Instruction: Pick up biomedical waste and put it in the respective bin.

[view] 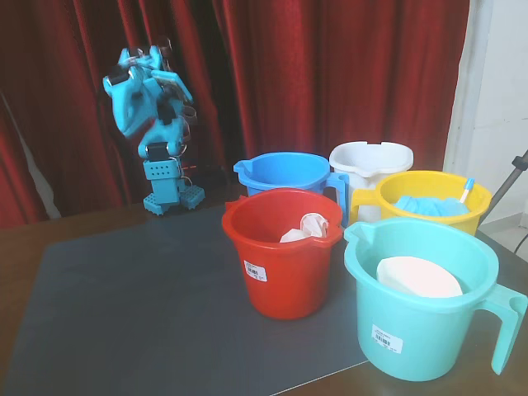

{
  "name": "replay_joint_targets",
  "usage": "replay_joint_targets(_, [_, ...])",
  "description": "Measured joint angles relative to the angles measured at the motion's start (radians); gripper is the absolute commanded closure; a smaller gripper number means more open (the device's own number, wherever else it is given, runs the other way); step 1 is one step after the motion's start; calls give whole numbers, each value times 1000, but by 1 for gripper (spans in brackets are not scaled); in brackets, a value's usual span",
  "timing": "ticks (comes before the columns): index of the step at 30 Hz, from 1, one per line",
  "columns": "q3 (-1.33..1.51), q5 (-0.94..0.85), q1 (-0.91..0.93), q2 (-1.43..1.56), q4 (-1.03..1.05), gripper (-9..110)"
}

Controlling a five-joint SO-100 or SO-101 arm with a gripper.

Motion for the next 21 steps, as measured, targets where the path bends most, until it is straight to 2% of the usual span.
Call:
replay_joint_targets(8, [385,-20,-86,-35,-155,102])
replay_joint_targets(11, [443,-28,-95,-29,-184,102])
replay_joint_targets(14, [448,-25,-98,-20,-172,102])
replay_joint_targets(21, [449,-25,-126,-15,26,102])
